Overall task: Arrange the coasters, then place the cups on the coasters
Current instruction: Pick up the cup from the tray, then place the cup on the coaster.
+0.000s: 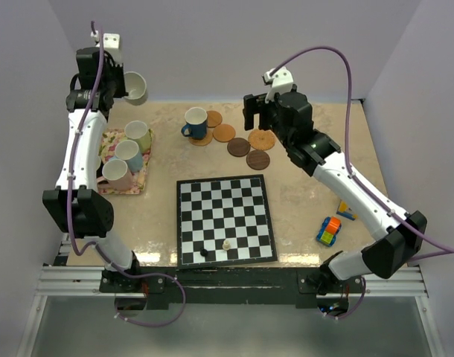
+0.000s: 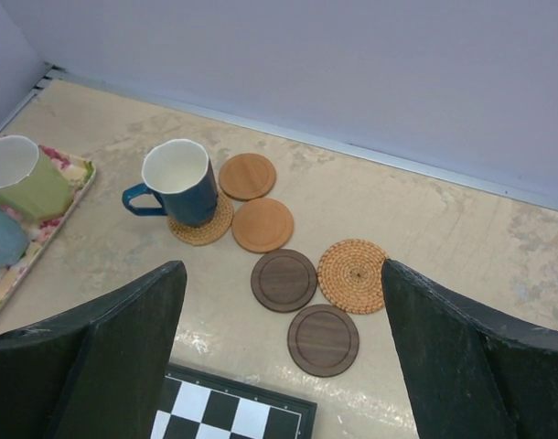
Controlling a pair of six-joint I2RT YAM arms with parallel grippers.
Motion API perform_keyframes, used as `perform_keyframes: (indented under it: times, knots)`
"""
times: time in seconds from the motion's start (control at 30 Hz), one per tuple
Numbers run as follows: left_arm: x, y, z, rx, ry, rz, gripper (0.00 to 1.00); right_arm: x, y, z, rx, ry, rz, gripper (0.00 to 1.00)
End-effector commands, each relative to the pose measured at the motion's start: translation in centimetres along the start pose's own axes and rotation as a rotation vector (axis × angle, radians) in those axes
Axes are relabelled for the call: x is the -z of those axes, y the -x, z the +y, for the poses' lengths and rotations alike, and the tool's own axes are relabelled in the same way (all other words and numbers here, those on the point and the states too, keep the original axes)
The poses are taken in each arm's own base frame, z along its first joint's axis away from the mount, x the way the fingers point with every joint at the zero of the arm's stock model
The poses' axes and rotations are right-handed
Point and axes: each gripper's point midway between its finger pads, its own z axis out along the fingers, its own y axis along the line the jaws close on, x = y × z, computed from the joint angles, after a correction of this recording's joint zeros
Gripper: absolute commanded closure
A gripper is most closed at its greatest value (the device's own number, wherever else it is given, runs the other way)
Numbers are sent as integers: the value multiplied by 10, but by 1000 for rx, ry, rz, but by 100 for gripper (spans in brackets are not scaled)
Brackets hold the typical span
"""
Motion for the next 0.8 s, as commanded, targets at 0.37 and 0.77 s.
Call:
perform_keyframes:
  times: [0.37, 0.77]
  knots:
    - [104, -44, -225, -305, -939, 23, 100, 6, 49, 32, 142, 600, -183, 15]
    - [163, -68, -300, -311, -1301, 8, 100, 1, -19, 26, 288, 604, -162, 19]
